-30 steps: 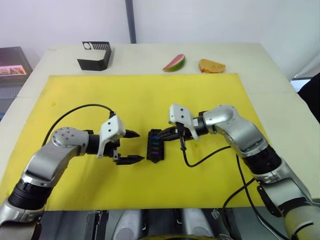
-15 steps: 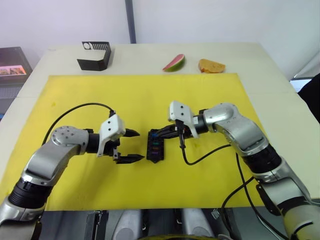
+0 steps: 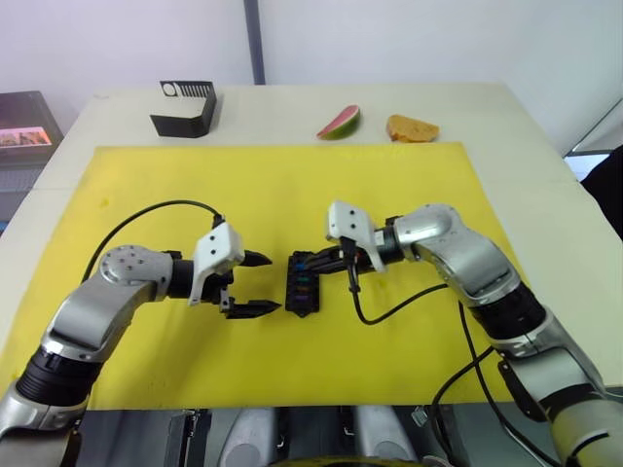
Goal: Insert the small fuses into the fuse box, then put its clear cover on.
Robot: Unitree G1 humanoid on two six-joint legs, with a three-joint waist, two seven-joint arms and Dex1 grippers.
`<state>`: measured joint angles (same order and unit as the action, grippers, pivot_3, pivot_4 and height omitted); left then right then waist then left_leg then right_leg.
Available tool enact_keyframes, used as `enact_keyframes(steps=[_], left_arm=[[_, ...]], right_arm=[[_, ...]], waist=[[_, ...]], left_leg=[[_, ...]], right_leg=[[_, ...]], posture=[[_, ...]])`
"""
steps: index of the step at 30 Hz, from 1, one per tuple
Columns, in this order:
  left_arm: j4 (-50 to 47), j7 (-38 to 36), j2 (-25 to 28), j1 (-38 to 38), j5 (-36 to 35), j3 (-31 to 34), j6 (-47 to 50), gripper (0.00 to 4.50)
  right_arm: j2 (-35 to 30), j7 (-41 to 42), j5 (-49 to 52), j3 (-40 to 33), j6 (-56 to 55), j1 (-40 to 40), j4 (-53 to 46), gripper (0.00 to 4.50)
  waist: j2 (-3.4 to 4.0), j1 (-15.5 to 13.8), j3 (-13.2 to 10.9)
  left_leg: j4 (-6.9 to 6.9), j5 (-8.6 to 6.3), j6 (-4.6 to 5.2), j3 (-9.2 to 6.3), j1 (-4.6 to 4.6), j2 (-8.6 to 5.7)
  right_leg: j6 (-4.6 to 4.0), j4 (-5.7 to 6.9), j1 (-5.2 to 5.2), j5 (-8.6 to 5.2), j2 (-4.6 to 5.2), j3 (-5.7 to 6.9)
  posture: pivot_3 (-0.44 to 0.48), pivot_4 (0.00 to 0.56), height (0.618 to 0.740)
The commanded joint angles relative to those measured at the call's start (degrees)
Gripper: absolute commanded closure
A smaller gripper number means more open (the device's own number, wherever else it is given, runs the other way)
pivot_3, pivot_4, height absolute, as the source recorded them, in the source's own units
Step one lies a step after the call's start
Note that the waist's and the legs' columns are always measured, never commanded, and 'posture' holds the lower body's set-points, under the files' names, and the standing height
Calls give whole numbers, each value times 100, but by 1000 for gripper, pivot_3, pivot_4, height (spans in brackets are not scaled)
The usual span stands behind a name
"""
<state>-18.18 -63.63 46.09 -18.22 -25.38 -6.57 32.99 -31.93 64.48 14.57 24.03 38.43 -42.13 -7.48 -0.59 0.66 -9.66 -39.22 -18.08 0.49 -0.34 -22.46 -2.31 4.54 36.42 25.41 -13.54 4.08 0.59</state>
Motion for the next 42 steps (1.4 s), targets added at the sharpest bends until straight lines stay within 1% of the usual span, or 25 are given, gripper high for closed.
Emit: enact_keyframes(steps=[1, 15, 21, 28, 42], left_arm=[[-102, -31, 66, -28, 31, 44, -88, 23], [-106, -17, 41, -10, 68, 85, -82, 23], [-136, -6, 49, 20, 55, 108, -72, 23], [-102, 11, 15, -7, 99, 65, -109, 23], [-62, 10, 30, -12, 111, 81, -151, 23]], right_arm=[[36, 6, 1, -60, -39, -40, -60, 4500], [59, 29, -186, -10, -300, -51, 235, 4500], [98, 70, -262, 110, -312, 24, 256, 4500], [116, 103, -537, 328, -383, -5, 571, 4500], [125, 148, -442, 270, -207, 59, 372, 4500]], waist=[[0, 0, 0], [0, -1, 0], [-1, 0, 1], [-2, 3, 5], [-2, 6, 7]], left_leg=[[0, 0, 0, 0, 0, 0], [-1, 0, 0, 0, 0, 0], [-1, 0, 0, 0, 2, 0], [-1, 0, 0, 0, 10, 0], [-2, 0, 0, 0, 15, 0]], right_leg=[[0, 0, 0, 0, 0, 0], [0, 1, 0, 0, -1, 0], [0, 3, -1, 0, -1, 0], [0, 5, -6, 0, -2, 0], [0, 6, -11, 0, -2, 0]], posture=[[0, 150, 740], [0, 150, 740], [0, 150, 740], [0, 150, 740], [0, 150, 740]])
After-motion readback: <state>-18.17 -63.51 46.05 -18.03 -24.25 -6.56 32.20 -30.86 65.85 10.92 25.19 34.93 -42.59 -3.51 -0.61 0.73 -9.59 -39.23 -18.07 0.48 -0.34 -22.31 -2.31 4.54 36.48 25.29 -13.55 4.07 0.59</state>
